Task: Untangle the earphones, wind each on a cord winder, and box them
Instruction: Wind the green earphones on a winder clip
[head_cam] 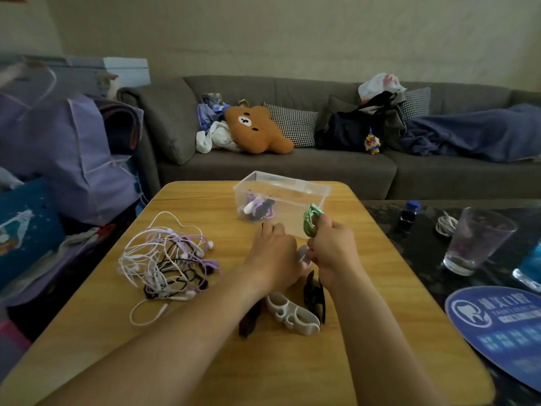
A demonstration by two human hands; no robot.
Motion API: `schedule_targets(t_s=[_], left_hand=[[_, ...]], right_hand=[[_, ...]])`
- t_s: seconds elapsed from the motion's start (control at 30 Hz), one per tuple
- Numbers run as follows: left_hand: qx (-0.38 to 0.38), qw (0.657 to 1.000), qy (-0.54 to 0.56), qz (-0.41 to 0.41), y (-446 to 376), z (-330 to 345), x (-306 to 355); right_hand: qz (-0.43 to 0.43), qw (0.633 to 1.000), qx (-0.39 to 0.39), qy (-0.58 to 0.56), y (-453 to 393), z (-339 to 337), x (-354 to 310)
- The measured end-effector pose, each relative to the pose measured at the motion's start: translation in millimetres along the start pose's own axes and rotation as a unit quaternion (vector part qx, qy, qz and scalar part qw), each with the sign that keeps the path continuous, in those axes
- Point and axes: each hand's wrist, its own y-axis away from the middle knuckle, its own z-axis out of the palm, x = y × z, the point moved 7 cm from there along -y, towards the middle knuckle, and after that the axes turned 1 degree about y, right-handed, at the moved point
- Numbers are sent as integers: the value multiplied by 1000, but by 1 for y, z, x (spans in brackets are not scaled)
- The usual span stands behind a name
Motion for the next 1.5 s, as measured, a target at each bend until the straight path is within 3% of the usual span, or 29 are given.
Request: schedule_targets(t_s=[0.13,0.33,0.43,0.5,0.6,0.67,0.8,0.97,1.2,1.33,1.5], left_hand=[[71,994,61,53,-1,-3,3],[109,961,253,35,2,-14,-10],[64,926,373,11,6,-30,-19],[30,918,396,22,14,-40,-25],[-9,893,451,1,31,-45,-35],[-19,854,519,-34,44,-46,-42],[-56,702,708,-58,73,-38,-45],[-23,627,771,-105,97,-22,-65],[-72,612,783,-87,101,-19,-72],[-57,590,796,-124,100,-14,-77],[-31,627,765,-143,98,-9,-81]], right_hand=[[1,999,-40,-36,8,8,-5],[1,994,-27,-108,15,1,-15],[1,984,-29,-173,18,-3,-23],[0,978,-39,-207,22,-1,-26],[-13,984,-40,-174,25,5,-26],[-13,987,-43,-156,25,8,-23],[-18,993,-64,-95,29,19,-19],[-42,992,-113,27,36,35,-14],[-64,966,-249,40,47,64,-11],[-79,958,-265,73,50,70,-7],[-110,951,-257,132,50,71,-5]])
